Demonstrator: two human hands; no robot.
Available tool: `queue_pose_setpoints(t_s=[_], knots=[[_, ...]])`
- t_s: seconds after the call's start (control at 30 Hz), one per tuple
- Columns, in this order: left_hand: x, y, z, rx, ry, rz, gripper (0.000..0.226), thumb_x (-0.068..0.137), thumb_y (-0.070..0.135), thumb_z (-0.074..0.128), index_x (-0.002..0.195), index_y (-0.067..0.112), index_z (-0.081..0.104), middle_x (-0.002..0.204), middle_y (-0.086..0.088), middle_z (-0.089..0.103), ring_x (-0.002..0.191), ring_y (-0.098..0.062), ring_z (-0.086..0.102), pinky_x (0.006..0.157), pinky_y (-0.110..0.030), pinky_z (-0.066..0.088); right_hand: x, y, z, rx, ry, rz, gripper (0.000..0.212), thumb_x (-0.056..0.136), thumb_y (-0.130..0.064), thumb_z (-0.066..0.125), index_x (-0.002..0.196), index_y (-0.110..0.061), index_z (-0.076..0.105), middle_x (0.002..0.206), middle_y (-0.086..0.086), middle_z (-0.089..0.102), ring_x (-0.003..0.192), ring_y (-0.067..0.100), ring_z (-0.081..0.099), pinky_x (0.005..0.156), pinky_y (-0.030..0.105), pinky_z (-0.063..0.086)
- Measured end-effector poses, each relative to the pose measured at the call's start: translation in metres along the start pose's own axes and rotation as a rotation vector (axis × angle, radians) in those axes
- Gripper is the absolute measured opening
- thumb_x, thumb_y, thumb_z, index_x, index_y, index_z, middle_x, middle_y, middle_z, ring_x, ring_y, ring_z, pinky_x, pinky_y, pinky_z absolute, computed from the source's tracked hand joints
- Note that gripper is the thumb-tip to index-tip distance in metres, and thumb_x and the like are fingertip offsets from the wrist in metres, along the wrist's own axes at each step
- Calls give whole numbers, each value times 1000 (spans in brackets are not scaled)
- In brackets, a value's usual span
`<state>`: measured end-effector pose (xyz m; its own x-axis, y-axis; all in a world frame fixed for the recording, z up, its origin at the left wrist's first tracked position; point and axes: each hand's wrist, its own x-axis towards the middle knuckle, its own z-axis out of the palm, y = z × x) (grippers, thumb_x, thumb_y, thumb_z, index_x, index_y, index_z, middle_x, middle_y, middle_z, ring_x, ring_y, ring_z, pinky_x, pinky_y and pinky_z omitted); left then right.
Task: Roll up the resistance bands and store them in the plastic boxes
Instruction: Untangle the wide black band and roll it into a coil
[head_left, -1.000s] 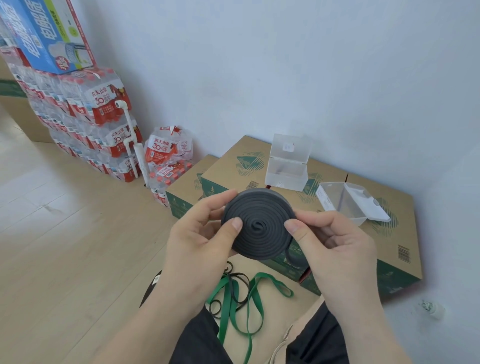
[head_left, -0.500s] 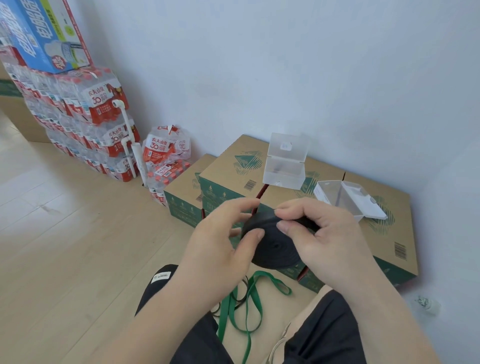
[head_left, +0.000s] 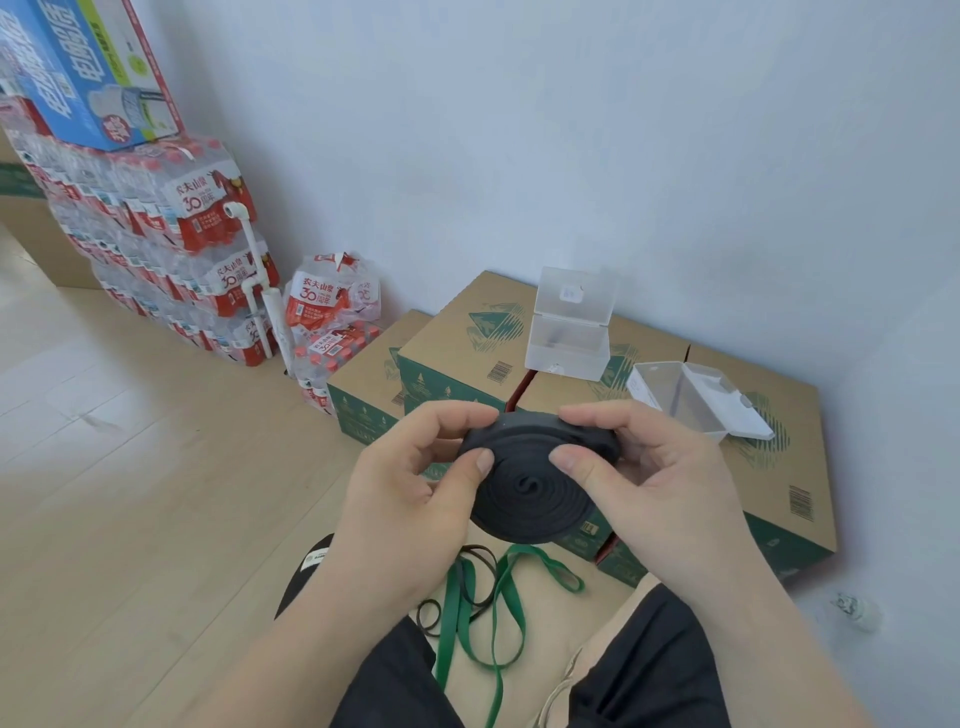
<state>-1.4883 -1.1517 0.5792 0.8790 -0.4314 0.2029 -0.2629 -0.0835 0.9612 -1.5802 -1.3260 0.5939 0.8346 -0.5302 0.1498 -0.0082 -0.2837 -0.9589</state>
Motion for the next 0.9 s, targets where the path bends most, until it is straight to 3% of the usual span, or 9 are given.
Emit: queue_pose_setpoints(t_s=[0.1,0.23,0.33,0.53,0.73,0.8,0.9], knots=[[-1,-1,4,-66,43,-23,35,93,-2,70,104,31,74,98,14,77,94,-8,71,78,-17,57,-1,0,1,-64,13,-28,30,84,-17,83,102,-39,74,103,-18,78,97,4,72,86,25,57],[-1,-3,9,-138,46,-94,34,93,-1,70,101,32,75,97,11,79,93,-10,73,81,-25,58,-1,4,1,-63,61,-28,23,83,-18,83,91,-35,69,101,-20,77,94,5,72,85,27,56],[0,-2,11,-145,49,-98,33,93,0,70,101,32,75,97,11,79,93,-10,74,82,-27,59,0,6,-2,-76,100,-31,20,82,-20,84,88,-35,73,101,-21,76,86,6,71,75,19,56],[8,-1,19,-194,58,-127,35,94,-1,69,98,33,76,95,9,80,91,-11,74,79,-27,58,5,2,-5,-111,107,-33,17,86,-18,80,91,-33,72,90,-24,76,87,-1,71,74,8,52],[40,-5,33,-166,50,-173,31,95,2,69,95,32,77,91,11,79,89,-8,74,74,-20,58,28,14,-11,-196,83,50,10,89,-30,77,89,-34,68,92,-20,76,87,3,71,80,24,59],[62,-10,42,-158,41,-189,29,95,2,68,96,30,76,90,12,79,86,-6,74,72,-18,58,45,18,-15,-218,47,62,12,91,-30,76,91,-37,66,95,-20,74,89,3,71,82,24,58],[105,-19,60,-138,-12,-198,27,95,3,68,98,29,76,92,12,79,85,-5,74,73,-19,57,91,37,-22,-247,69,81,10,95,-25,71,92,-32,65,92,-11,75,90,10,71,86,36,59]])
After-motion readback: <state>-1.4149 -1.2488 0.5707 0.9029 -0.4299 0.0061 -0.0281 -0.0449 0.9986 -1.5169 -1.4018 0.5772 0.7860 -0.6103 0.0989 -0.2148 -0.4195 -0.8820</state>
